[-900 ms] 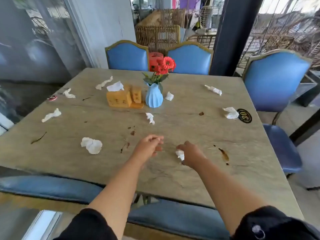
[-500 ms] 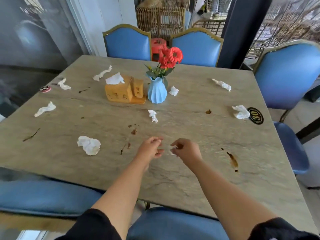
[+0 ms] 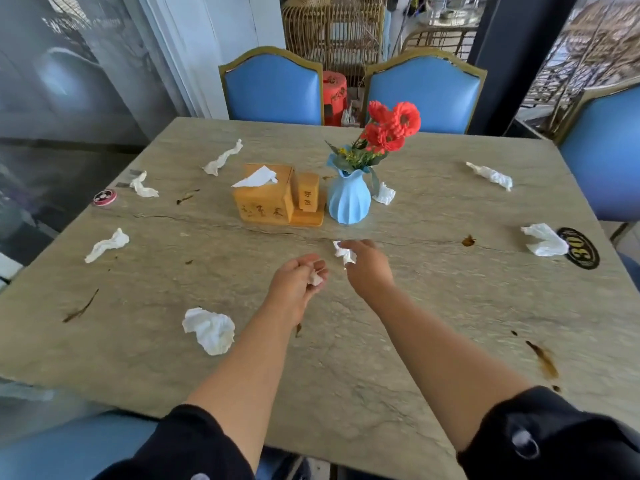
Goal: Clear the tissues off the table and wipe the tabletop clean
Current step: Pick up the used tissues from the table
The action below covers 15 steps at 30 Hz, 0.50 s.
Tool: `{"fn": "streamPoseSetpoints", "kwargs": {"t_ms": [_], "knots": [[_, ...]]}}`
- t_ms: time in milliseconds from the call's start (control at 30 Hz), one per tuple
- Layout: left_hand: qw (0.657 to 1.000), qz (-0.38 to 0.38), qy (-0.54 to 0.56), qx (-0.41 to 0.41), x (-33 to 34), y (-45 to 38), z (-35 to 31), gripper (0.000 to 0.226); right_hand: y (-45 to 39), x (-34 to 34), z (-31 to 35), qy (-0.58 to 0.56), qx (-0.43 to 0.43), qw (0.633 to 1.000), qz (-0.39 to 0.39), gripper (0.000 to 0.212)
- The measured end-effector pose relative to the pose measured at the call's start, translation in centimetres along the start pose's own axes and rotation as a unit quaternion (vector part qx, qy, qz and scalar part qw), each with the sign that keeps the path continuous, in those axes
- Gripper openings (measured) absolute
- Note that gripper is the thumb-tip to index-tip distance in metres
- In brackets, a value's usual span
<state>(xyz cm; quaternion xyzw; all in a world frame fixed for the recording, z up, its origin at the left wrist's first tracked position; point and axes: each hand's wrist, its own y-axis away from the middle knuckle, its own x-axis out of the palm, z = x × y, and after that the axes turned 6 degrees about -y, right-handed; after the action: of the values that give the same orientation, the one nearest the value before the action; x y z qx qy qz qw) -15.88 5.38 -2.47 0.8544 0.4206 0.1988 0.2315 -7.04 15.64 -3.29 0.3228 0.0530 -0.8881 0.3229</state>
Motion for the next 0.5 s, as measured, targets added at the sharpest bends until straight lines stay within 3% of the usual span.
{"fn": "streamPoseSetpoints", "kwargs": {"t_ms": [133, 233, 333, 500], "knots": [[0.999, 0.001, -0.014, -0.036, -1.6, -2.9, -1.2, 0.025, -3.2, 2.1, 0.1, 0.183, 0.012, 0.980, 0.074, 0.072], [0.998, 0.020, -0.019, -0.055, -2.7, -4.6, -1.4, 0.025, -4.2, 3.8, -0.3, 0.236, 0.026, 0.970, 0.060, 0.060], [0.997, 0.029, -0.022, -0.067, -3.5, -5.3, -1.3, 0.025, -4.3, 4.7, -0.8, 0.185, 0.040, 0.982, -0.001, 0.044], [0.996, 0.038, 0.003, -0.080, -4.3, -4.3, -1.5, 0.030, -1.5, 5.2, 2.6, -0.083, 0.039, 0.992, -0.083, 0.019]]}}
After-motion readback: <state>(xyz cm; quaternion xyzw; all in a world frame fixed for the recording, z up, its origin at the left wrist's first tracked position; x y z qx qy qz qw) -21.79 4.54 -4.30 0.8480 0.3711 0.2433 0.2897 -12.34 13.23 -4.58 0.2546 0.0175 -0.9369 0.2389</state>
